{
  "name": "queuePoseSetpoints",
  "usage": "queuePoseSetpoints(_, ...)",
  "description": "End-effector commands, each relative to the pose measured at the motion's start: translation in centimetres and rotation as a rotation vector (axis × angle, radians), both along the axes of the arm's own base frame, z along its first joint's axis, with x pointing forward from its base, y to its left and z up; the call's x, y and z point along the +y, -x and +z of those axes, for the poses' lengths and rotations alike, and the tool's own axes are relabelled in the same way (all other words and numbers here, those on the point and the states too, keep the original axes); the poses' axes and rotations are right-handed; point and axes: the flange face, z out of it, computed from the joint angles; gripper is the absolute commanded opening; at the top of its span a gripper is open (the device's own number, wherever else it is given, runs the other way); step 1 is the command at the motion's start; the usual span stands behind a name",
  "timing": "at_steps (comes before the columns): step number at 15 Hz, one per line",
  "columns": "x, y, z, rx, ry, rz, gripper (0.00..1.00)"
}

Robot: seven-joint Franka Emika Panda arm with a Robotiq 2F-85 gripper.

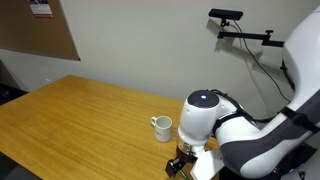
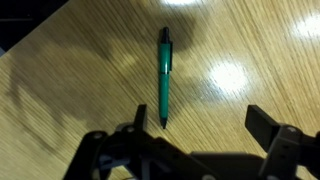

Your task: Pick up the pen from the table and put it in the white cup.

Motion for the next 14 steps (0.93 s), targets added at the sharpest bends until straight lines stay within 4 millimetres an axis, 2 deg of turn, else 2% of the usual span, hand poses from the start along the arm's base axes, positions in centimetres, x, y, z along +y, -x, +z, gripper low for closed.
queuePoseSetpoints(1,-0.4,0.5,-1.4,-0.013,-0.017,-0.028,1.0)
queuePoseSetpoints(8,-1.4,1.1,-5.0,-0.058,-0.065,-0.058,1.0)
queuePoseSetpoints(14,-1.3,1.0,-6.3,-0.056,-0.068,-0.068,1.0)
